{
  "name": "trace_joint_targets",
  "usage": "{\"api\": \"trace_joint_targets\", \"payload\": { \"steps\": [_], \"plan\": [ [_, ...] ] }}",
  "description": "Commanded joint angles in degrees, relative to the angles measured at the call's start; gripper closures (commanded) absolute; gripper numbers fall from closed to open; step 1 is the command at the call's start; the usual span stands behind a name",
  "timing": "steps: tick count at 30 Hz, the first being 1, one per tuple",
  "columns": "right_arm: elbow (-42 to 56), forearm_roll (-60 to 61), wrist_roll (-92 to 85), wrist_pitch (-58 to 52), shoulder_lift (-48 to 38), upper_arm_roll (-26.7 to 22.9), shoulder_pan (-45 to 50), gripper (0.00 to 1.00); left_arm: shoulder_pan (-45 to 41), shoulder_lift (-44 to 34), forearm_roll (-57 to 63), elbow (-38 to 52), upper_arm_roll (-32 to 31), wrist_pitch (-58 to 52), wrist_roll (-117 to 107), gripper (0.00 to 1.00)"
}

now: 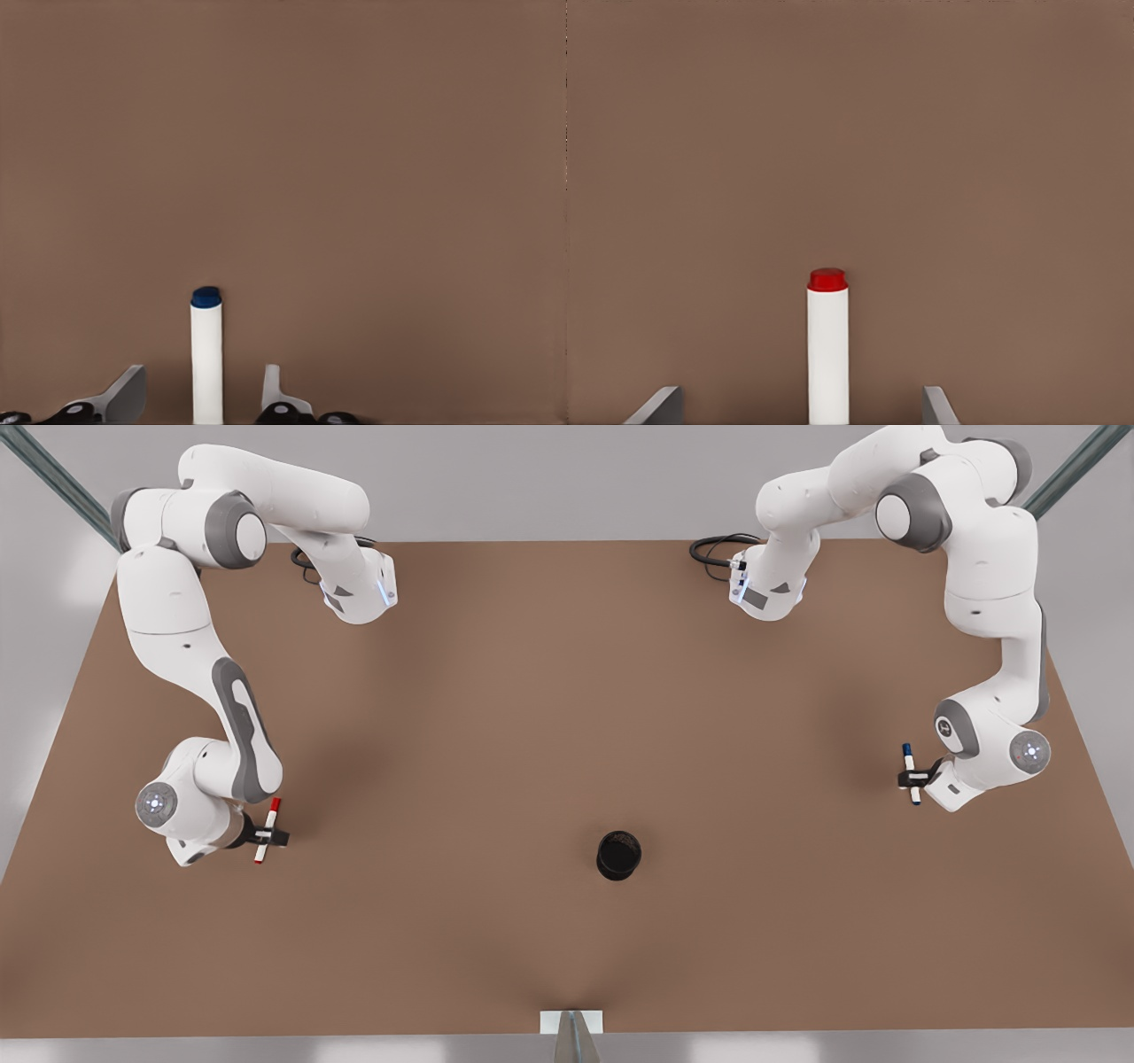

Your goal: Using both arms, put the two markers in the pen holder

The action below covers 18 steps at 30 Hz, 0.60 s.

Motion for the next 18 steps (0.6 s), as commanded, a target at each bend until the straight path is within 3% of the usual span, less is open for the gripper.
{"api": "trace_joint_targets", "payload": {
  "steps": [1,5,12,18],
  "plan": [
    [-0.12,0.53,-2.09,1.9,-0.02,0.0,-0.01,0.0,-0.09,-0.09,-0.11,0.02,0.01,-0.73,3.05,0.35],
    [-0.83,0.53,-2.17,1.37,-0.2,0.0,-0.54,0.02,-0.1,0.0,-0.19,0.11,0.01,-0.29,2.43,0.44],
    [-1.79,0.45,-2.7,1.29,-0.28,0.0,-0.54,0.36,0.17,-0.09,-0.28,-0.07,0.01,-3.37,-2.23,0.43],
    [-1.71,0.45,-2.79,0.85,-0.64,0.0,-0.54,0.45,0.17,0.0,-0.19,-0.42,0.01,-3.19,-3.28,0.46]
  ]
}}
